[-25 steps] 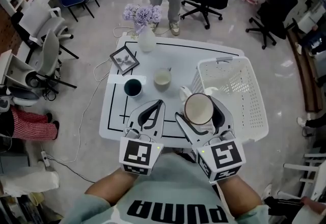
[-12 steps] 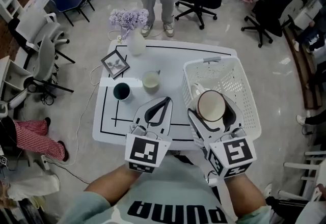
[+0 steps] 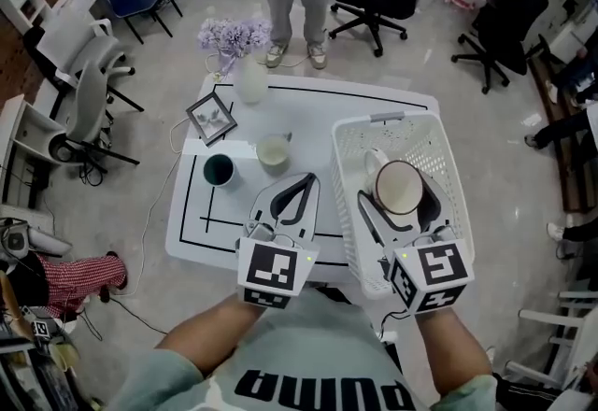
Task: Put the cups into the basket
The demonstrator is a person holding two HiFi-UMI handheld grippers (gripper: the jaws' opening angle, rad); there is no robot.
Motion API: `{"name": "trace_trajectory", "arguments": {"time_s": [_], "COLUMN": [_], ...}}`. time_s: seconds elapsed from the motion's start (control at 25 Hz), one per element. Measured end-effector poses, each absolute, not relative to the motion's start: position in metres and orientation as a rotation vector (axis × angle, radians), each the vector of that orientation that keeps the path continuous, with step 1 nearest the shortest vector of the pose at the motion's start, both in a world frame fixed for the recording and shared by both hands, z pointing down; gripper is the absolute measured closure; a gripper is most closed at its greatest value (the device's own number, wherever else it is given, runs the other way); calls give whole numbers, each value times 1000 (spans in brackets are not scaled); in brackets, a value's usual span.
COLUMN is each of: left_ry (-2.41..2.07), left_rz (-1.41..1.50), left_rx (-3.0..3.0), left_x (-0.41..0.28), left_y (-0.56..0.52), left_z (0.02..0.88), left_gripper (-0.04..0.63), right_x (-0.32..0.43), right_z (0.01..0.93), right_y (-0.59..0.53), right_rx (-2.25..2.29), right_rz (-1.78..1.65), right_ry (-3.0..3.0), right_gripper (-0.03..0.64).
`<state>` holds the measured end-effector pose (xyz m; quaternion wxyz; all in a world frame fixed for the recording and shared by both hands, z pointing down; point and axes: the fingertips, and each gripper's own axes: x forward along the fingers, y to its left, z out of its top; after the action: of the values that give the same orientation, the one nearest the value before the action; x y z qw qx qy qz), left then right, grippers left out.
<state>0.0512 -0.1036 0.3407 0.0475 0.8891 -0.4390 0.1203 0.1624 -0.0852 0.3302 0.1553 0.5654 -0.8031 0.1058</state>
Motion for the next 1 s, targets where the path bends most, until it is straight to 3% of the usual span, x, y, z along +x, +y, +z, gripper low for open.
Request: {"name": "trace_trajectory", "arguments": {"time_s": [1.0], "left_ry": [-1444], "left_rz": [480], "left_rx": [2523], "left_x": [47], "left_y": [-144], "left_z": [416], "left_gripper": [589], "right_x": [185], "right_z": [428], "right_y": [-137], "right_rx": [1486], "right_rz": [426], "right_ry": [-2236], "right_gripper": [232]}}
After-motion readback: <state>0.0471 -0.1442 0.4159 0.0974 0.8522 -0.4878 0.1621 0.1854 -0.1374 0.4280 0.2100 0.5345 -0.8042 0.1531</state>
